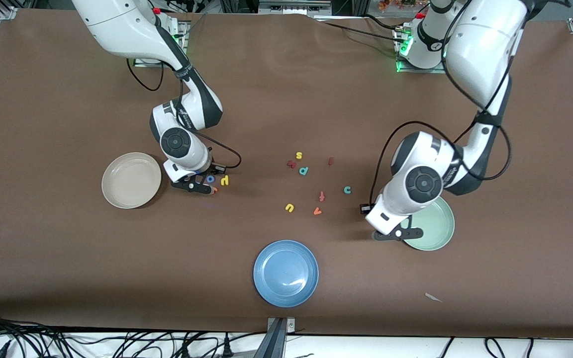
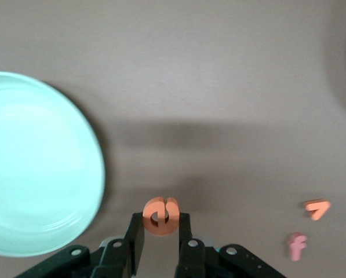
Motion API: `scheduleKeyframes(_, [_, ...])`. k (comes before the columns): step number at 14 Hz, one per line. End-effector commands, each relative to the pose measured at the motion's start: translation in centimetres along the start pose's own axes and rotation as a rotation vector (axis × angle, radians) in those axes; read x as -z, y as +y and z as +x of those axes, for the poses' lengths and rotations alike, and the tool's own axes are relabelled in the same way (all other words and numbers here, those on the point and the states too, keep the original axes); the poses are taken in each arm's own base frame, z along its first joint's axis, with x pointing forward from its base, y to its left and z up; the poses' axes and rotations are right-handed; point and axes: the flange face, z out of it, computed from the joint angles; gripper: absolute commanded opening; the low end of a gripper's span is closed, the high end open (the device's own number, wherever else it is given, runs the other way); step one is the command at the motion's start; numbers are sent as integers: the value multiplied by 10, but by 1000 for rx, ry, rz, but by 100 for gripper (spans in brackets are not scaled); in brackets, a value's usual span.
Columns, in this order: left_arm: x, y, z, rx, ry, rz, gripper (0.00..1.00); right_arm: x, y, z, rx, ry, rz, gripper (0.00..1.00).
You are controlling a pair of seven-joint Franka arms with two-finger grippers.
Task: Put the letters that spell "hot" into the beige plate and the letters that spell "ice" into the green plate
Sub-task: 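Grasp orange e with the left gripper while the right gripper grasps blue o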
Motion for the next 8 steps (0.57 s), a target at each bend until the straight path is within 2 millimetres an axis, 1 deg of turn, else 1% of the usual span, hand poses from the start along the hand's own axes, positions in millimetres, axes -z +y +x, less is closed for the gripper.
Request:
scheduleKeyframes(1, [-19,-49,-3,-68,-21,82,8,3,1,-1,60,18,6,27])
scheduleKeyframes(2, [-26,-67,2,-68,-17,116,8,4,0,0,67,27,12,37])
scheduleKeyframes(3, [-37,-78,4,-78,-24,138,8,4,1,1,66,33,15,37])
scheduleKeyframes(4, [-47,-83,6,-80,-17,136,8,5,0,1,70,37,17,37])
scheduleKeyframes(5, [-62,-90,4,-76,-16,128,11,6,-1,2,76,46,22,37])
scheduleKeyframes(6, [-74,-92,1,-84,-2,122,11,5,1,3,77,45,21,37])
scheduleKeyframes(7, [-84,-97,0,-95,16,125,13,5,2,4,90,46,19,37])
scheduleKeyframes(8, [-86,-105,3,-89,23,128,20,5,5,6,99,47,18,37])
